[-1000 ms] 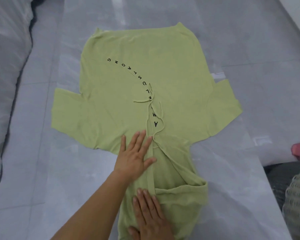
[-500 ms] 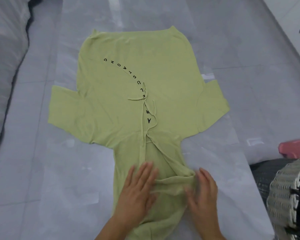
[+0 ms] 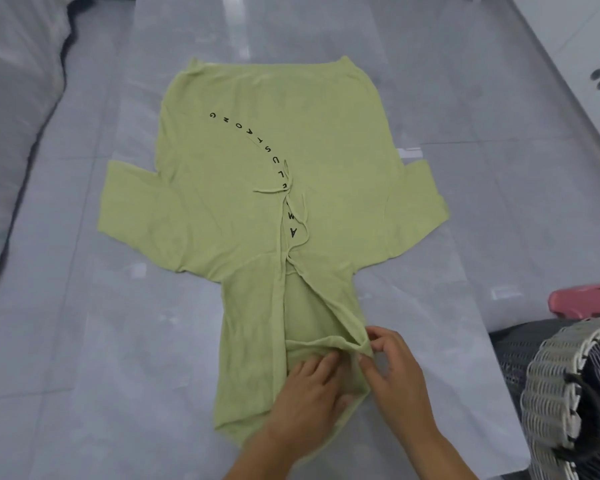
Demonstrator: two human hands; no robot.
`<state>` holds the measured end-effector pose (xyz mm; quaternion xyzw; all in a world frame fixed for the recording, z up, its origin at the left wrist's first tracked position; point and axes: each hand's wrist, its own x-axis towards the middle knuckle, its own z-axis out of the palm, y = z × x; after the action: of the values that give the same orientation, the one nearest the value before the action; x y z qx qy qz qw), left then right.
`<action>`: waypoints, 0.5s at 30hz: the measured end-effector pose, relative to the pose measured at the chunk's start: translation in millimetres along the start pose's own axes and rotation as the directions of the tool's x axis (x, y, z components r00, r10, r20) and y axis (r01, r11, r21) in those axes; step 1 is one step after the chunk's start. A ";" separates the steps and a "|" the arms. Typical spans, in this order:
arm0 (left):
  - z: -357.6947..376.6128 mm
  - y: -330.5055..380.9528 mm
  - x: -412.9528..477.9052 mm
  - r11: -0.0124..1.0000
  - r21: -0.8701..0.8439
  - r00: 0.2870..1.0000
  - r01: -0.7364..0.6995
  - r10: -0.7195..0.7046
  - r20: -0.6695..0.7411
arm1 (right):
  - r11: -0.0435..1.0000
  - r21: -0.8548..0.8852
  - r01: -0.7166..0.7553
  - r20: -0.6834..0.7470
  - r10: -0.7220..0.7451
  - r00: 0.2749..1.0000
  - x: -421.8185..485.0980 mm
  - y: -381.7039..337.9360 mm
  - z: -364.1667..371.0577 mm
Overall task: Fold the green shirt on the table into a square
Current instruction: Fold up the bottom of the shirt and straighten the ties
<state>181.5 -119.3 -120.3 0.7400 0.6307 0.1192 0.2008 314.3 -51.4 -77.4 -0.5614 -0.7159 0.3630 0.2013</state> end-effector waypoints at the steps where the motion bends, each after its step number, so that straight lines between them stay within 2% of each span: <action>1: 0.1 3.2 3.0 1.000 -0.007 0.999 -0.007 0.007 0.032 | 0.998 -0.043 0.043 0.015 -0.043 0.999 -2.2 3.8 1.5; 2: 0.8 4.5 5.5 0.999 -0.037 0.999 -0.009 0.010 0.049 | 0.994 -0.079 0.078 0.039 -0.075 0.996 -5.8 7.5 3.0; 3: -1.6 6.7 9.7 0.986 -0.166 0.999 0.022 -0.015 0.040 | 0.989 -0.104 0.101 0.063 -0.095 0.993 -9.4 11.8 4.3; 4: -8.6 9.4 13.8 0.913 -0.390 0.992 0.124 -0.118 0.039 | 0.986 -0.121 0.113 0.083 -0.103 0.991 -12.4 15.7 4.9; 5: -20.1 11.3 16.9 0.693 -0.661 0.952 0.286 -0.287 0.111 | 0.981 -0.144 0.131 0.090 -0.119 0.989 -13.9 18.7 5.3; 6: -30.4 11.7 18.7 0.357 -0.842 0.875 0.405 -0.420 0.242 | 0.973 -0.169 0.158 0.088 -0.145 0.986 -14.1 20.0 5.8; 7: -37.8 10.4 20.0 0.077 -0.890 0.801 0.450 -0.474 0.364 | 0.961 -0.196 0.193 0.087 -0.179 0.980 -13.5 20.9 6.9; 8: -40.4 6.3 20.6 -0.098 -0.878 0.752 0.468 -0.477 0.454 | 0.949 -0.219 0.227 0.096 -0.211 0.973 -12.8 21.0 8.9; 9: -40.1 1.1 20.9 -0.199 -0.850 0.719 0.487 -0.462 0.520 | 0.935 -0.237 0.263 0.116 -0.241 0.964 -12.3 20.1 11.5; 12: -41.4 -12.8 25.1 -0.383 -0.765 0.653 0.517 -0.402 0.642 | 0.882 -0.292 0.370 0.182 -0.329 0.927 -15.8 20.3 18.9; 15: -44.8 -22.7 26.4 -0.516 -0.687 0.633 0.511 -0.315 0.707 | 0.853 -0.321 0.411 0.188 -0.368 0.911 -19.2 24.6 21.2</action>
<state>146.8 -83.9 -92.6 -0.0513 0.5172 0.4054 0.7521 321.2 -73.2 -107.3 -0.4085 -0.8789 0.2132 0.1231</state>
